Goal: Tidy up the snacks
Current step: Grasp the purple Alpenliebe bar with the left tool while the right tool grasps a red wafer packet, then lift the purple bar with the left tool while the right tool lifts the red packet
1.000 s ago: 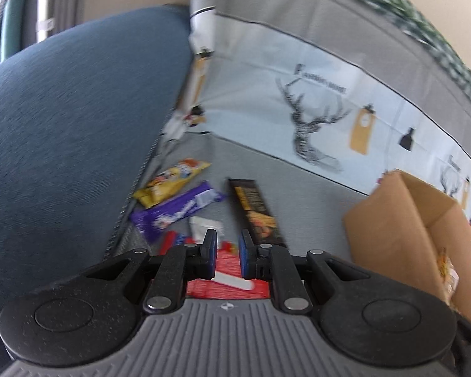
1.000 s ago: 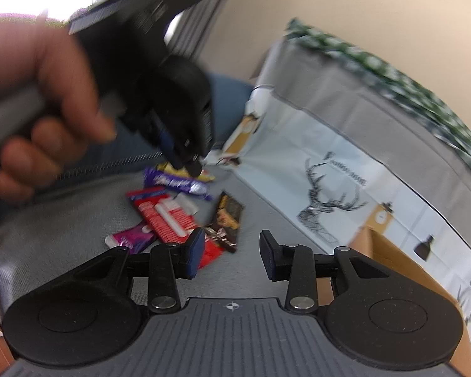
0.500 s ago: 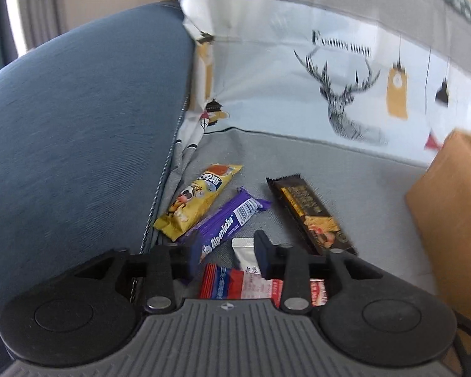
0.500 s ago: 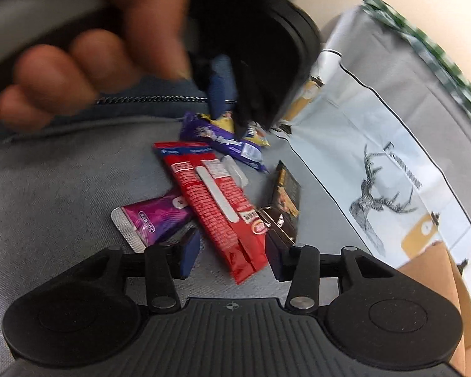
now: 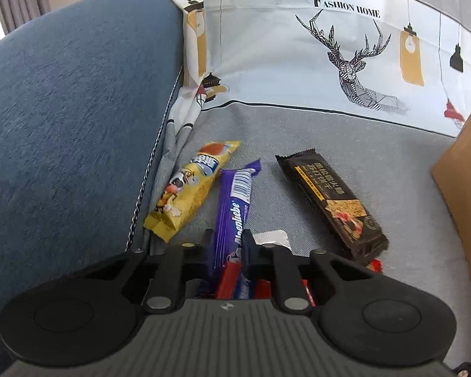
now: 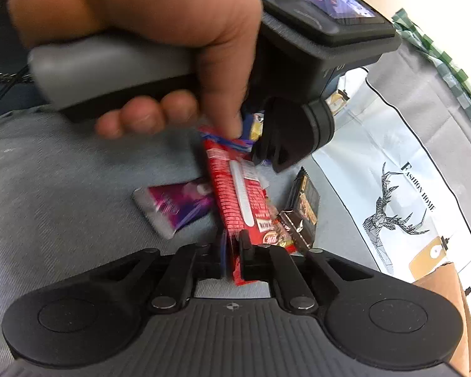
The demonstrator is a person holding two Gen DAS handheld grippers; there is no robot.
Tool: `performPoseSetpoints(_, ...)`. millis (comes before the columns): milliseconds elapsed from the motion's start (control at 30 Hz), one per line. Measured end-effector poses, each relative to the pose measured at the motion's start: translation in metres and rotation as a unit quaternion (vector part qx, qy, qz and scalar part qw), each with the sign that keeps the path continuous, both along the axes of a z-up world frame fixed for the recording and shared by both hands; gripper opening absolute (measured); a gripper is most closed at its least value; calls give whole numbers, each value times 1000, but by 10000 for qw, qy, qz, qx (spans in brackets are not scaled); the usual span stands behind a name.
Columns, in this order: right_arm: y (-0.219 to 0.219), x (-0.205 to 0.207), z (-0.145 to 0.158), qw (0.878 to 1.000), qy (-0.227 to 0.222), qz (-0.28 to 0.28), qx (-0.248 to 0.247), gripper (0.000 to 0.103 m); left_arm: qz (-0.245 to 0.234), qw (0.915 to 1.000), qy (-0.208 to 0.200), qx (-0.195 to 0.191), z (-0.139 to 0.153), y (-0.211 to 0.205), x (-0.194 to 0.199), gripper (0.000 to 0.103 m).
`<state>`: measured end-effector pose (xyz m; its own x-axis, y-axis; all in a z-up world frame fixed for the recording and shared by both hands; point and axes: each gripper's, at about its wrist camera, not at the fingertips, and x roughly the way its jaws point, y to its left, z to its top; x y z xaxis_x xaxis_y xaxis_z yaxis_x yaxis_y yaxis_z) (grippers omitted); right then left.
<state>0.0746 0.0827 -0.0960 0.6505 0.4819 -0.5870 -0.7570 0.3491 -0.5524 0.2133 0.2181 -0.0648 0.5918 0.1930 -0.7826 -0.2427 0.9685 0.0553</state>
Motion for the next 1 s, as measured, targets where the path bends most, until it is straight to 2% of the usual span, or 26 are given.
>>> performPoseSetpoints(200, -14, -16, 14, 9998, 179, -27, -108, 3, 306, 9954, -155, -891, 18, 8, -22, 16)
performPoseSetpoints(300, -20, -24, 20, 9982, 443, -366, -189, 3, 474, 9902, -265, -1286, 27, 8, -37, 16)
performPoseSetpoints(367, -24, -31, 25, 9952, 620, -711, -243, 3, 525, 9883, -309, -1395, 33, 6, -47, 16)
performPoseSetpoints(433, -29, -34, 28, 9885, 866, -1196, -322, 3, 548, 9864, -381, -1500, 39, 3, -57, 16)
performPoseSetpoints(567, -44, -38, 37, 9666, 1679, -1934, -26, 3, 512, 9828, -464, -1713, 48, -3, -74, 16)
performPoseSetpoints(667, -58, -43, 53, 9495, 2404, -1866, 760, 5, 475, 9764, -261, -2089, 44, -6, -86, 16)
performPoseSetpoints(700, -62, -43, 59, 9420, 2606, -1822, 1076, 7, 457, 9735, -121, -2236, 41, -6, -88, 16)
performPoseSetpoints(733, -65, -43, 64, 9370, 2685, -1820, 1295, 18, 434, 9699, 22, -2395, 36, -7, -89, 16)
performPoseSetpoints(767, -68, -41, 67, 9353, 2653, -1842, 1448, 36, 414, 9673, 148, -2498, 33, -7, -89, 16)
performPoseSetpoints(833, -70, -37, 67, 9366, 2478, -1966, 1504, 59, 409, 9685, 390, -2426, 27, -8, -88, 16)
performPoseSetpoints(1000, -75, -6, 42, 9183, 2810, -2414, 1399, 60, 401, 9695, 797, -2281, 13, -11, -85, 17)
